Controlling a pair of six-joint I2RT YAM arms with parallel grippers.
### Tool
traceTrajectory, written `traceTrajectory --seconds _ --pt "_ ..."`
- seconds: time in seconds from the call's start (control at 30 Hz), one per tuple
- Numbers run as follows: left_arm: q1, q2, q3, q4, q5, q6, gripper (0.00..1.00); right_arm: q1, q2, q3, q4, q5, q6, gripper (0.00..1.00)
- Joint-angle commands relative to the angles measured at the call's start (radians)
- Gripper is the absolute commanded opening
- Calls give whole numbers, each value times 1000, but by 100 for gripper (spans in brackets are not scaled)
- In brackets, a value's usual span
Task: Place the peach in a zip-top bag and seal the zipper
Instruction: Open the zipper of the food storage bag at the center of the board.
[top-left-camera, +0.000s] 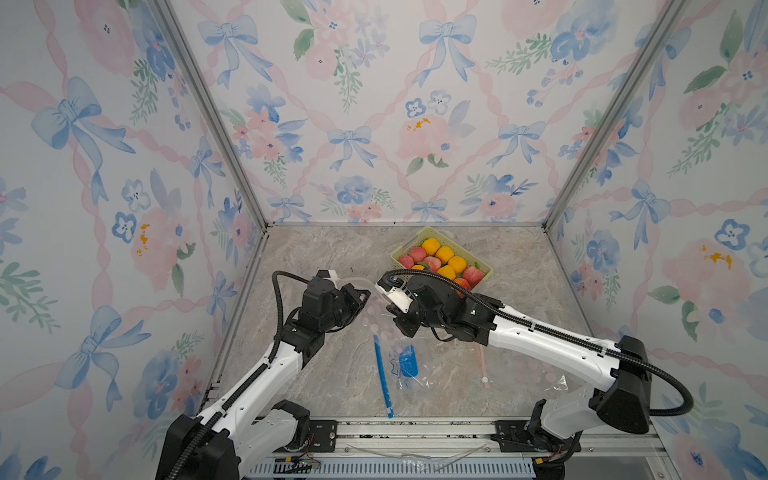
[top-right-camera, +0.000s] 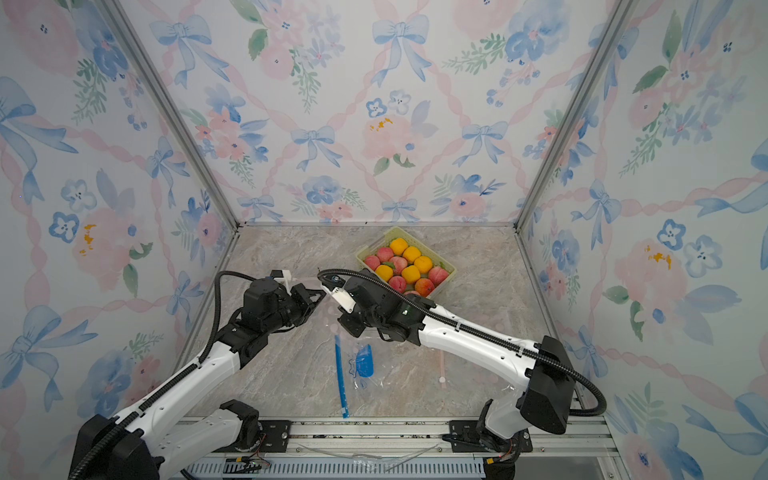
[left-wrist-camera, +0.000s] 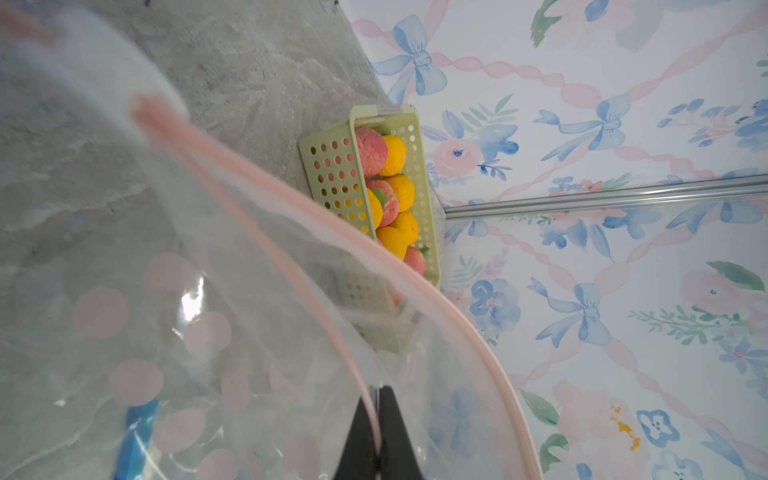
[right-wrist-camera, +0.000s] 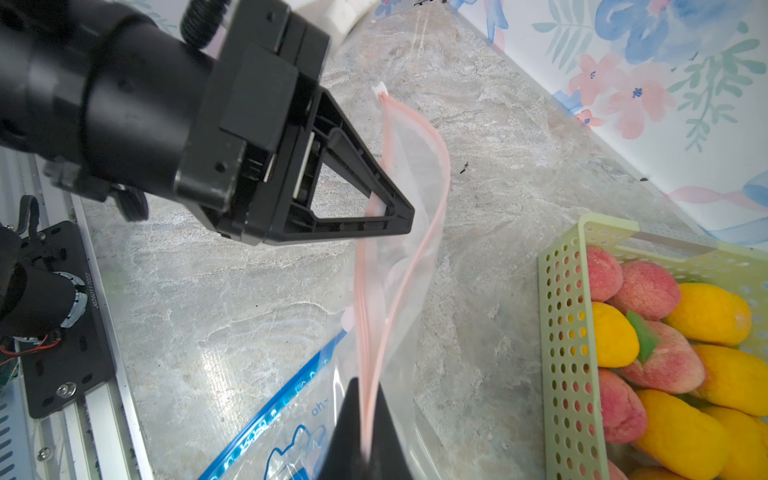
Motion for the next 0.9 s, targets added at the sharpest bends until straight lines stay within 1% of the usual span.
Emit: traceTrajectory --seconds 0.0,0.03,0.1,0.13,0.17,0.27,0.37,0.43,0.53,0.6,0.67,0.77,0.87 --pt "9 9 80 -86 -50 144 0 12 13 0 30 -9 32 5" --pt "9 8 107 -128 -66 194 0 12 14 6 29 -10 45 13" --pt "9 1 161 -202 -94 290 0 10 17 21 20 -20 73 24" --pt "8 -2 184 -239 -107 342 0 8 19 34 9 -28 94 32" --pt "11 -5 206 -274 -119 391 0 6 22 52 -6 -40 117 38" --pt "14 0 284 -379 -158 517 0 -9 21 96 -28 -88 197 48" --pt "15 33 364 -483 -176 640 0 -42 3 106 -5 -147 289 53" --pt "16 66 407 -546 -185 697 0 -72 -10 100 25 -180 359 57" --pt "15 114 437 -603 -183 754 0 -100 -3 113 21 -173 430 58" --pt "16 137 436 -607 -173 765 0 -105 14 123 10 -136 458 61" --pt "15 162 434 -606 -169 767 0 -111 40 118 30 -117 514 65" --pt "14 203 435 -604 -163 765 0 -125 89 92 101 -141 600 66" --pt "12 242 437 -599 -138 755 0 -131 130 79 142 -153 638 65"
